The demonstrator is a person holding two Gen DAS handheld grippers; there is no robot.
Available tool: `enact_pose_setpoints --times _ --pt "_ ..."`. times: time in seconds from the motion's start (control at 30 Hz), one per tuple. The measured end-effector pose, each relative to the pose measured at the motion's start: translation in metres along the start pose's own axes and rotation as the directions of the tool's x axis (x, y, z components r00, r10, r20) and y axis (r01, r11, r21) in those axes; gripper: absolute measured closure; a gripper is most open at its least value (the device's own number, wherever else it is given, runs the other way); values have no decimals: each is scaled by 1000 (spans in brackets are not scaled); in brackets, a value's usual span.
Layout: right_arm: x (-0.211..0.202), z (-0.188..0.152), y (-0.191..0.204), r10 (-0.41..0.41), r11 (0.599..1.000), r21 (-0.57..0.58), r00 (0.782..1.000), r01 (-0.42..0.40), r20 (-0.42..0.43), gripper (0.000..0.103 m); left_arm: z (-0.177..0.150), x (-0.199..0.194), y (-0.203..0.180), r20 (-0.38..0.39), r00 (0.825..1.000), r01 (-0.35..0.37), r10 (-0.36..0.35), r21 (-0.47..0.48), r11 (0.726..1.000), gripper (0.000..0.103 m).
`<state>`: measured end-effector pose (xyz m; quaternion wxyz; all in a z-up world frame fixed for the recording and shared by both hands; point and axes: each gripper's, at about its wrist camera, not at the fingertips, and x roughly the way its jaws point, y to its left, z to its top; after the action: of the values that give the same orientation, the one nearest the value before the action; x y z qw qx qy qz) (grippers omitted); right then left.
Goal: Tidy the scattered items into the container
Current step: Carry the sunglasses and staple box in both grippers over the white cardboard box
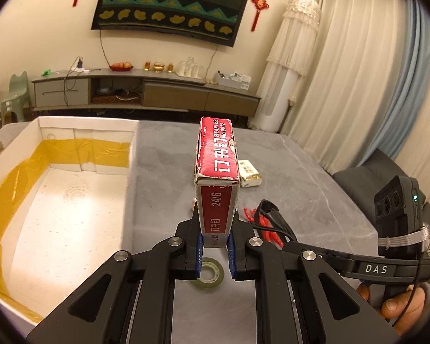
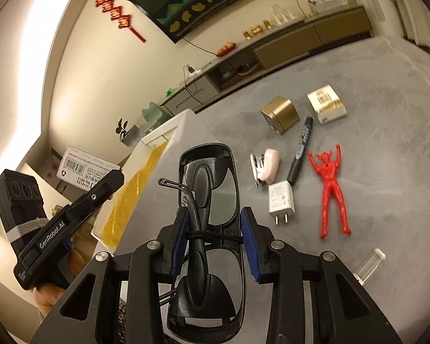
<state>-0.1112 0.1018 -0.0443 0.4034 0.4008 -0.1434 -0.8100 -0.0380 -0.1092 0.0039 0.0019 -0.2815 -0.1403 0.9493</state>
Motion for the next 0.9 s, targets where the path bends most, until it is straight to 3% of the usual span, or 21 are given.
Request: enact_pose_setpoints --times 0.33,0.7,0.9 --pt "-5 11 59 19 991 -135 998 -10 65 65 10 -33 20 69 998 2 0 -33 999 89" --pt "-11 43 131 109 955 -287 988 -72 113 65 11 -55 42 92 996 -4 9 -60 998 89" --pt "-11 58 165 165 928 -353 981 -119 103 65 16 -78 54 114 992 -48 55 -67 997 89"
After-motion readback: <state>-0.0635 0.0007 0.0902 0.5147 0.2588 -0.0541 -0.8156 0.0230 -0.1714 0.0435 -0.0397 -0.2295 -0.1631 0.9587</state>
